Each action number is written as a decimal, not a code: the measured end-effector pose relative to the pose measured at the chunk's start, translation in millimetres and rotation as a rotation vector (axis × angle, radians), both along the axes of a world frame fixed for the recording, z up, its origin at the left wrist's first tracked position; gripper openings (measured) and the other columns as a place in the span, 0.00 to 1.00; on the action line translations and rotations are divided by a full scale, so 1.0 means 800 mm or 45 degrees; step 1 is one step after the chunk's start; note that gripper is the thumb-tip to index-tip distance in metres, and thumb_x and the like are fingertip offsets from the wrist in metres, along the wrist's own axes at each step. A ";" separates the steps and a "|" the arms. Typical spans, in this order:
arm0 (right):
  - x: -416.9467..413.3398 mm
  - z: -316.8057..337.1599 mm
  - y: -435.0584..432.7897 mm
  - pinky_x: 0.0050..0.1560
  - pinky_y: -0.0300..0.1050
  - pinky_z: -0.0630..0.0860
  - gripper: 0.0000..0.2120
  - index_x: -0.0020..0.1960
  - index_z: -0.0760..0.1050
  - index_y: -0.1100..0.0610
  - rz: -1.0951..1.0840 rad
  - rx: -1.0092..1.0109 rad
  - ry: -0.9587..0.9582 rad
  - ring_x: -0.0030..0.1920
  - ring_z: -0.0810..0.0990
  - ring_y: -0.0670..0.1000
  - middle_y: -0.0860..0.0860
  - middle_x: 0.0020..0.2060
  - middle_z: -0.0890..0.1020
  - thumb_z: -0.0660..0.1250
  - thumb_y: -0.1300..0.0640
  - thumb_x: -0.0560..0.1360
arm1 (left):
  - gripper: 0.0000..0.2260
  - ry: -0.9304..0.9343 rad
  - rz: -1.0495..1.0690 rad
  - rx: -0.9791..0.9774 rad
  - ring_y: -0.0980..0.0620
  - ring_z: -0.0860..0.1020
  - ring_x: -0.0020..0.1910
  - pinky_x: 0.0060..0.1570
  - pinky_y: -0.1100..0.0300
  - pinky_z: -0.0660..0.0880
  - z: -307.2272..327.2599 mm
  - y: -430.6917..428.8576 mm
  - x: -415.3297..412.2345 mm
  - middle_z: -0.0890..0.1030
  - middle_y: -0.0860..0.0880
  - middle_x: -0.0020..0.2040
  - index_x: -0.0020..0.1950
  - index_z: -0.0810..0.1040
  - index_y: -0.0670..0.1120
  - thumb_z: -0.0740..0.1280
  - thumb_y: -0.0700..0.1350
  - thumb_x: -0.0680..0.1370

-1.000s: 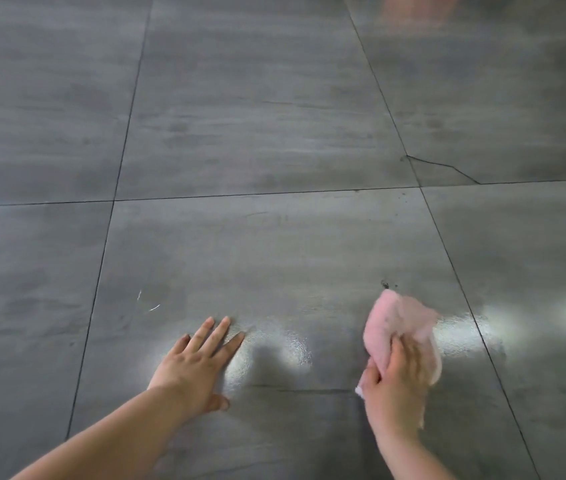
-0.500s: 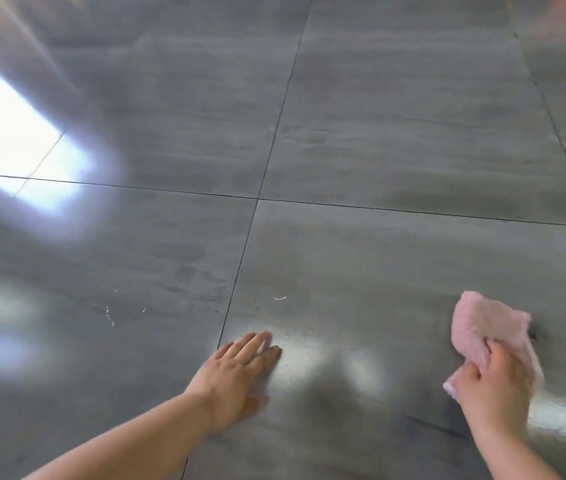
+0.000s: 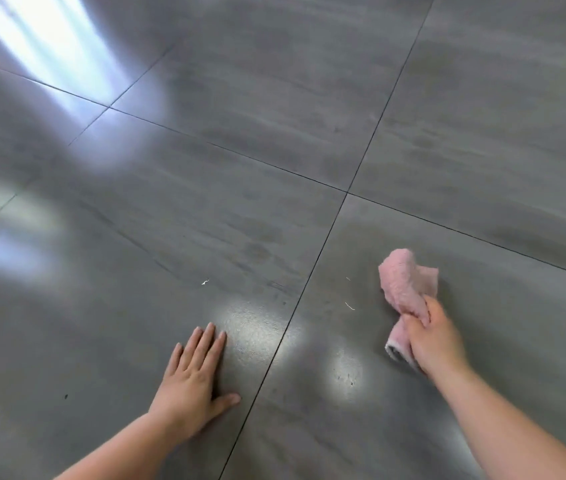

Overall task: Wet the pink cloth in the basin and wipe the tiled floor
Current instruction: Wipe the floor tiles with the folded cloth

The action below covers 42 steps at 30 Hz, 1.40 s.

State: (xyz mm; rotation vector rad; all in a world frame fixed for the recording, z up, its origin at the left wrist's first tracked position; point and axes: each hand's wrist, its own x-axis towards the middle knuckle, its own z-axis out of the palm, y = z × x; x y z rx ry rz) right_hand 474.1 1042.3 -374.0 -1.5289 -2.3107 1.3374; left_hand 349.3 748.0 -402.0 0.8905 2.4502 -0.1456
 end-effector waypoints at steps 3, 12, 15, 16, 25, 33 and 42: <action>0.005 -0.042 -0.067 0.66 0.49 0.61 0.21 0.63 0.70 0.64 0.187 0.361 -0.069 0.67 0.64 0.59 0.63 0.63 0.74 0.57 0.62 0.71 | 0.49 0.022 -0.091 -0.037 0.52 0.38 0.75 0.72 0.60 0.38 -0.026 -0.014 -0.005 0.79 0.48 0.60 0.74 0.45 0.47 0.50 0.72 0.60; -0.075 -0.063 -0.018 0.67 0.49 0.54 0.25 0.62 0.72 0.61 0.647 0.736 -0.091 0.66 0.67 0.65 0.65 0.63 0.74 0.56 0.57 0.67 | 0.53 0.113 -0.214 0.106 0.48 0.39 0.76 0.72 0.54 0.40 -0.048 -0.015 -0.013 0.38 0.47 0.76 0.75 0.43 0.46 0.48 0.74 0.56; -0.104 -0.055 0.005 0.71 0.51 0.50 0.23 0.67 0.68 0.62 0.581 0.608 -0.255 0.72 0.61 0.64 0.61 0.70 0.66 0.59 0.58 0.73 | 0.54 0.155 -0.224 0.125 0.47 0.39 0.76 0.72 0.53 0.40 -0.051 -0.015 -0.016 0.38 0.47 0.77 0.75 0.44 0.45 0.48 0.75 0.56; -0.104 -0.056 -0.004 0.69 0.51 0.52 0.24 0.65 0.71 0.63 0.561 0.667 -0.251 0.68 0.66 0.66 0.63 0.67 0.71 0.58 0.56 0.71 | 0.54 0.156 -0.227 0.120 0.47 0.39 0.76 0.72 0.53 0.40 -0.051 -0.015 -0.015 0.38 0.47 0.76 0.75 0.44 0.45 0.48 0.75 0.56; -0.066 -0.073 -0.068 0.65 0.50 0.62 0.28 0.58 0.67 0.47 1.223 0.963 0.046 0.60 0.68 0.51 0.49 0.57 0.81 0.53 0.50 0.58 | 0.53 0.270 -0.295 0.178 0.48 0.39 0.76 0.72 0.54 0.40 -0.054 -0.016 -0.015 0.38 0.47 0.77 0.75 0.44 0.46 0.48 0.75 0.58; -0.047 -0.060 0.004 0.67 0.53 0.55 0.25 0.63 0.71 0.65 0.178 0.670 -0.238 0.68 0.65 0.66 0.67 0.63 0.74 0.59 0.54 0.69 | 0.46 0.330 -0.301 0.227 0.47 0.39 0.76 0.72 0.53 0.40 -0.060 -0.022 -0.016 0.38 0.47 0.77 0.75 0.44 0.46 0.40 0.75 0.66; -0.032 -0.074 -0.126 0.68 0.47 0.47 0.28 0.60 0.66 0.48 1.196 0.945 0.054 0.62 0.66 0.51 0.48 0.62 0.67 0.54 0.49 0.59 | 0.42 0.390 -0.267 0.129 0.46 0.40 0.76 0.70 0.52 0.44 -0.063 -0.024 -0.019 0.73 0.47 0.67 0.75 0.46 0.47 0.35 0.72 0.68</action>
